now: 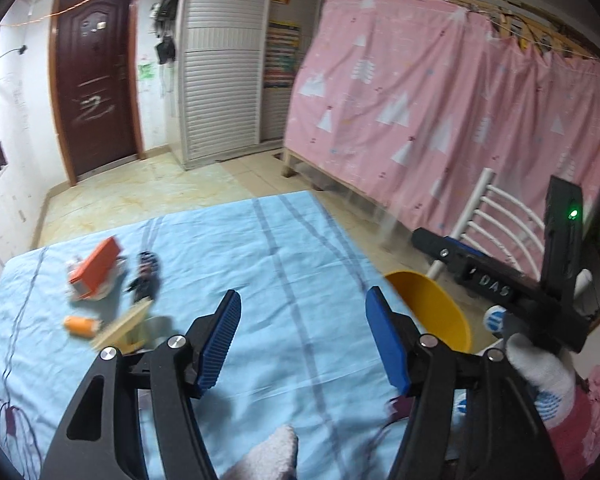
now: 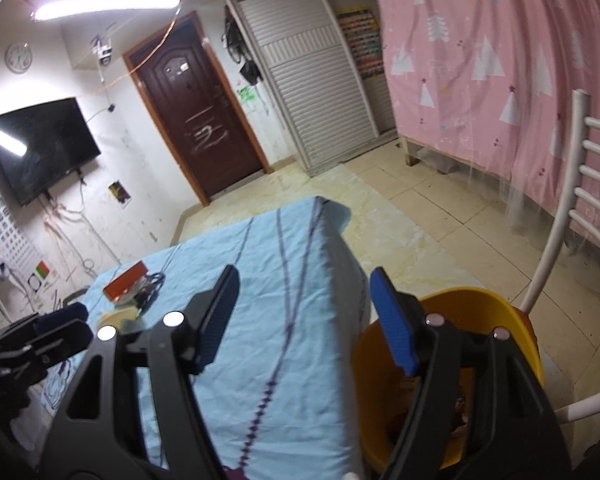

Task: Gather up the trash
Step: 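Move both tools back over the items on the bedsheet, then grasp the white cone cup with the right tool while the left tool grasps the polka-dot wrapper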

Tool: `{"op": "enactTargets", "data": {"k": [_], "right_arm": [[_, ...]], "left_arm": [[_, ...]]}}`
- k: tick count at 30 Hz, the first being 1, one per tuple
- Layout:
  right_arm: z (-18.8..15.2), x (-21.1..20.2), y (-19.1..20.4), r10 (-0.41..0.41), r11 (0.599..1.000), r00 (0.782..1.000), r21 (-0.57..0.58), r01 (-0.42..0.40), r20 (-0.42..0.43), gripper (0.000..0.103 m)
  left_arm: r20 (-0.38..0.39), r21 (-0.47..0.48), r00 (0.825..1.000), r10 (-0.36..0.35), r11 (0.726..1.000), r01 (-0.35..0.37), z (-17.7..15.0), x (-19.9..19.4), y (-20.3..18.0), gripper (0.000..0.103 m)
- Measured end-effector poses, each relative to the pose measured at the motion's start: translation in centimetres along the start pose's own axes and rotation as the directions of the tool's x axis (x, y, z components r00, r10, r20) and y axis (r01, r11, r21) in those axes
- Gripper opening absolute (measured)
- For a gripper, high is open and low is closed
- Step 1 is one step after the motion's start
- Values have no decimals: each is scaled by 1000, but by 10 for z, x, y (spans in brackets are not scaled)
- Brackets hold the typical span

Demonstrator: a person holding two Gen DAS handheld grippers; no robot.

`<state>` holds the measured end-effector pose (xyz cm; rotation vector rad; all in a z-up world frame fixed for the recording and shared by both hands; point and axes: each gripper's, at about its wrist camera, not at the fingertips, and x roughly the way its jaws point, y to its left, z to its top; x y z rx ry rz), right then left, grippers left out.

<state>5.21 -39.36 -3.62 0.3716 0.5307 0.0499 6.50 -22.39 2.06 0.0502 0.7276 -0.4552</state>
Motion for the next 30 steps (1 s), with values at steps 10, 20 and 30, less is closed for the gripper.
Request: {"op": "enactTargets", "data": {"k": [10,20,30], "right_arm": [[-7,14,37,18,997,999,-70,-21,-40,65],[-13,31,70,32,990,996,-136,-44,-85,75],[-20,43,93,30,981,992,-185,-53,-122,75]], "left_arm": [[-16,-63,999,40,997,-41,-18,3,59,56],[-101,-15,994,32,999,-34,-39,28,83,56],[-121,17,993,-5,1000,7,-53,36,86,26]]}}
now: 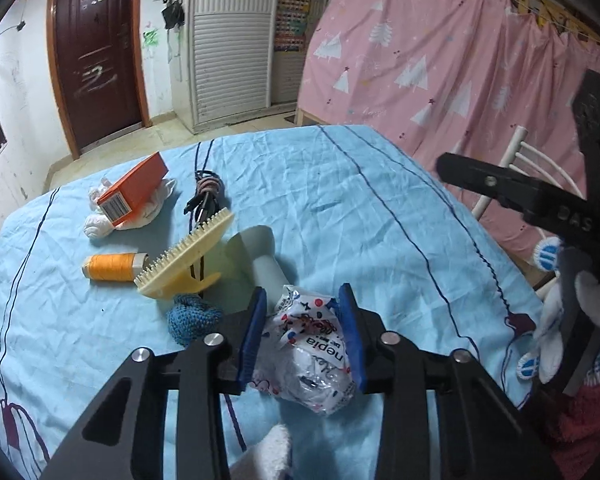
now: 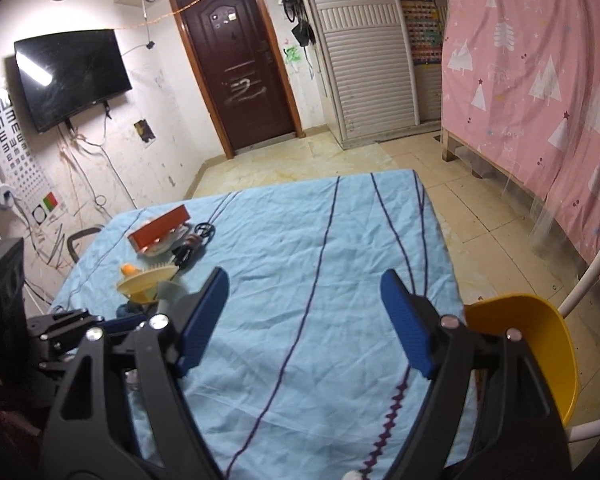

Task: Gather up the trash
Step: 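Grasp the white cone cup with the right tool while the left tool grasps the polka-dot wrapper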

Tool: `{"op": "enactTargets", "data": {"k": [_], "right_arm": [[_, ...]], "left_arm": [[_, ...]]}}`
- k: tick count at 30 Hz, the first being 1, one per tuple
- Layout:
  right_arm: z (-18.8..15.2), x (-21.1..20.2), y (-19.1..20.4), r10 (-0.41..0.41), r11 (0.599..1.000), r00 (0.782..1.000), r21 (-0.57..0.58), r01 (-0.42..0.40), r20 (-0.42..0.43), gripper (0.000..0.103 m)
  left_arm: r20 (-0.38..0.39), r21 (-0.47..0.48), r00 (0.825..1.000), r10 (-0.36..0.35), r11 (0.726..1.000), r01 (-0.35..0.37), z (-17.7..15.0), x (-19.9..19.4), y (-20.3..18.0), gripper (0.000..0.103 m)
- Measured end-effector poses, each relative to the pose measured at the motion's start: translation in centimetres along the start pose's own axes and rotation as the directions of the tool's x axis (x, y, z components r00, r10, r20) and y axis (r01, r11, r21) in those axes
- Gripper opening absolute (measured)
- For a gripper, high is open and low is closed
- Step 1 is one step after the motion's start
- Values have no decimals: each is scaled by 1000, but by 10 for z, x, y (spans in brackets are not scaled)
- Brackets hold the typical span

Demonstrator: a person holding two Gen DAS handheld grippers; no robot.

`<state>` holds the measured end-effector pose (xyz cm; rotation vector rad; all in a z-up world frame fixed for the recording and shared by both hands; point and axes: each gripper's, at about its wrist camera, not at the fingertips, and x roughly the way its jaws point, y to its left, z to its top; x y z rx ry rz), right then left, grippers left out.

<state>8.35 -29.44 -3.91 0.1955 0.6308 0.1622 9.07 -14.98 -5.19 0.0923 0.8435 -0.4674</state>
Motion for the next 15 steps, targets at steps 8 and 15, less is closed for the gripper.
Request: {"op": "enactTargets", "data": {"k": [8,15], "right_arm": [[-2,7,20,10,999,1000,-38,-11,-29,75],[-7,21,51,58,994,994,-92,-66,-89,75]], "left_arm": [[47,-10,998,-32,999,33,-7,-19,5,17],[107,-75,994,-36,996,44,-12,-47,28,17]]}}
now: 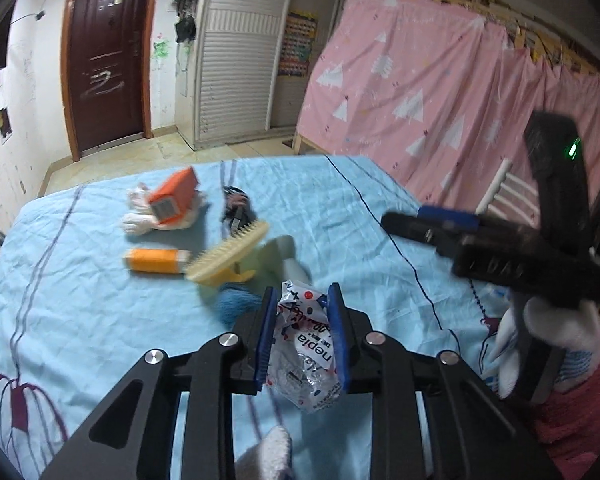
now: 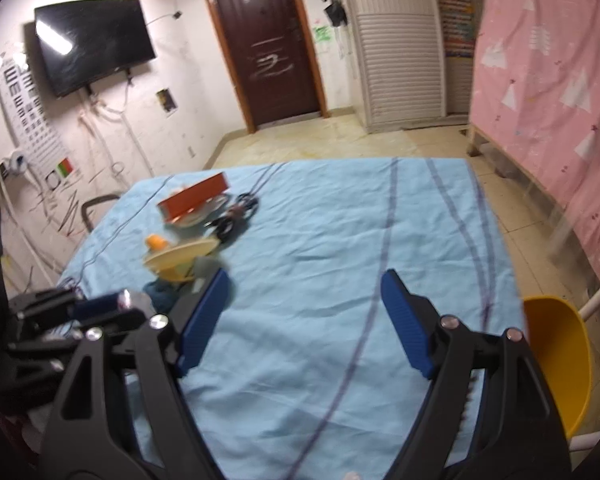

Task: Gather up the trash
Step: 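Grasp the white cone cup with the right tool while the left tool grasps the polka-dot wrapper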

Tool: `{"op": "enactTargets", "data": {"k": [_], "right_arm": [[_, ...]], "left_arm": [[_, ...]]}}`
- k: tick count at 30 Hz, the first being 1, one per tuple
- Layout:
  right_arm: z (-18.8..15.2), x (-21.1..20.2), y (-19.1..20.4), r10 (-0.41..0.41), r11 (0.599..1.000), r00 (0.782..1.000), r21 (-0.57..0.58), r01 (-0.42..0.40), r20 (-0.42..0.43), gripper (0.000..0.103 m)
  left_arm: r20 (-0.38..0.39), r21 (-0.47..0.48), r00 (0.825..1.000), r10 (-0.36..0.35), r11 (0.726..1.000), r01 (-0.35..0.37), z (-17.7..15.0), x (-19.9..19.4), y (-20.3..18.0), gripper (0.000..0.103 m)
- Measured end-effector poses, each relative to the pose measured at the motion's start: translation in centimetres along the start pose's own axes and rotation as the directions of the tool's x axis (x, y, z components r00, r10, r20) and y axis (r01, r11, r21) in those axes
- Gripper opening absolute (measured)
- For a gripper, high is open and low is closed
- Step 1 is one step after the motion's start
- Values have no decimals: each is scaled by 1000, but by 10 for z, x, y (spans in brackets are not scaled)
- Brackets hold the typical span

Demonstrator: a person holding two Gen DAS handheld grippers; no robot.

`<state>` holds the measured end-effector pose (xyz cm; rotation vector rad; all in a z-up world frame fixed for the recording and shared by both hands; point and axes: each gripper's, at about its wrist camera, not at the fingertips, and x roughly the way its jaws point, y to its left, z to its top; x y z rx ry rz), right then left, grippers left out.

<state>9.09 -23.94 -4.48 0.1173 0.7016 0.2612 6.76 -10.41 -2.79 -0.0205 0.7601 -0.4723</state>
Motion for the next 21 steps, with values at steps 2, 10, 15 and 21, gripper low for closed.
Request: {"op": "enactTargets", "data": {"k": [2,10,15,21], "right_arm": [[0,6,9,12,1000,1000,-20,-12,-17,75],[1,40,39,27,996,994,-79,-35,-104,75],[7,60,60,-2,989,989,-147,-20,-150,75],[9,81,78,-56,972,979,-233,9,-195,75]], "left_arm": [[23,-18,1000,10,1000,-9,0,-10,9,17],[63,-97,997,34,995,-28,0,-31,42,17],[80,-139,996,27,990,-16,0,-36,59,17],[76,-175,997,13,985,0,-4,-34,75,17]]}}
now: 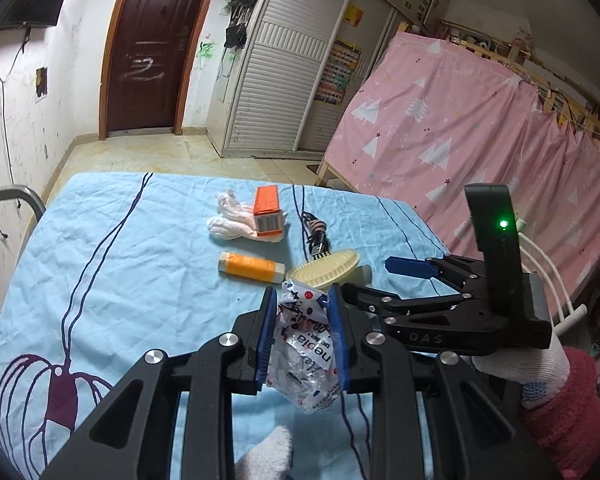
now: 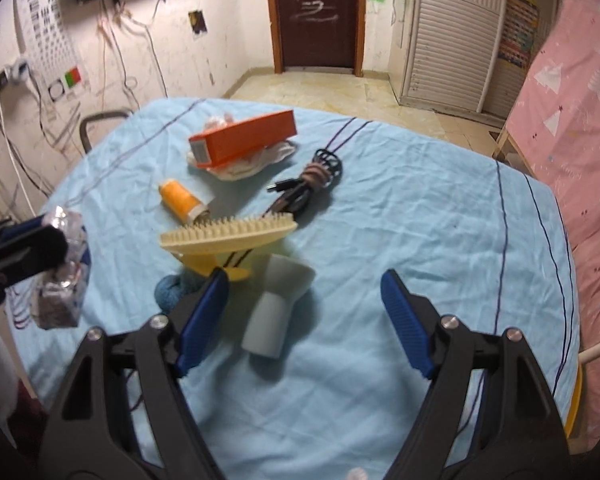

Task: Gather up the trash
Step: 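Grasp the white cone cup with the right tool while the left tool grasps the polka-dot wrapper, then carry the cone cup and wrapper over the yellow bin and open both tools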

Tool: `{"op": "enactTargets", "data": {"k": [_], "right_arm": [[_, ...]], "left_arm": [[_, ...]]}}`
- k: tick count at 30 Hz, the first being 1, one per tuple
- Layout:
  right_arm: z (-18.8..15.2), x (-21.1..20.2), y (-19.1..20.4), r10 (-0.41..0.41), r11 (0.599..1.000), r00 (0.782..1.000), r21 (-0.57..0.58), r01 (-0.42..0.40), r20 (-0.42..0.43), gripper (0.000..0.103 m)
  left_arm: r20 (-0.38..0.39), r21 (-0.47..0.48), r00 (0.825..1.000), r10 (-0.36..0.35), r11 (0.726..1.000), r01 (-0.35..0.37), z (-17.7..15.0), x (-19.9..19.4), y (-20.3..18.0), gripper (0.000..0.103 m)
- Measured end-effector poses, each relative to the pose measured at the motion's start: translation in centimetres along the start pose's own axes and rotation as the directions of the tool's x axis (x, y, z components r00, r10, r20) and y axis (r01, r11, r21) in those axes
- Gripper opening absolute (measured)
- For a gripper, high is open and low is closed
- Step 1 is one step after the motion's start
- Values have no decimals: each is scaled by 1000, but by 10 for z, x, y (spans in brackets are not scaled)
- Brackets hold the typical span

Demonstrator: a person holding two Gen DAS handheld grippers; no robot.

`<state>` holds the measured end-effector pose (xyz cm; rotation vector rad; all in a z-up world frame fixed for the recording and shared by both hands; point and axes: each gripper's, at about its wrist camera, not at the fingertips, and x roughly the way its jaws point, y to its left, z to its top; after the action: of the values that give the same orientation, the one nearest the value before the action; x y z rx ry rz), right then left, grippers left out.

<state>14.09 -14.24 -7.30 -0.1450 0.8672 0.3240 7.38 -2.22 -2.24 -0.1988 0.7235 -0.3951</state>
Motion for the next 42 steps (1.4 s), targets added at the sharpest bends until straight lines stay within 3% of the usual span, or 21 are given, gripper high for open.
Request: {"op": "enactTargets", "data": {"k": [5,6,7,9,11,12,30,42], "right_arm": [[5,6,5,-1,1000,1000,-15,1,-15,74],[6,8,7,-2,1000,1000,-18,2,-20,70],[6,9,8,0,1000,1000,-19,-1,-27,59],[5,13,7,9,1000,999,-15,-9,-44,52],[5,12,6,13,1000,999,-5,-13,-38,34],[5,11,5,15,1000,999,1,-15,-35,31],[-9,-36,-44,50,989,993,130,-64,108,31],[-40,-88,-118,-22,965,972,259,-40,232,31]], "left_arm": [[-13,-36,1000,1,999,-2,-2,6,11,17],[-15,-40,1000,0,999,-1,-2,7,12,17],[-17,-46,1000,-1,999,0,-2,8,13,17],[-17,-52,1000,1,999,-2,-4,8,14,17],[-16,-56,1000,-1,998,0,-4,8,15,17],[-15,-57,1000,1,998,-2,-4,8,15,17],[-6,-31,999,42,999,-42,1,2,-18,17],[-10,57,1000,21,998,-20,10,14,-81,17]]}}
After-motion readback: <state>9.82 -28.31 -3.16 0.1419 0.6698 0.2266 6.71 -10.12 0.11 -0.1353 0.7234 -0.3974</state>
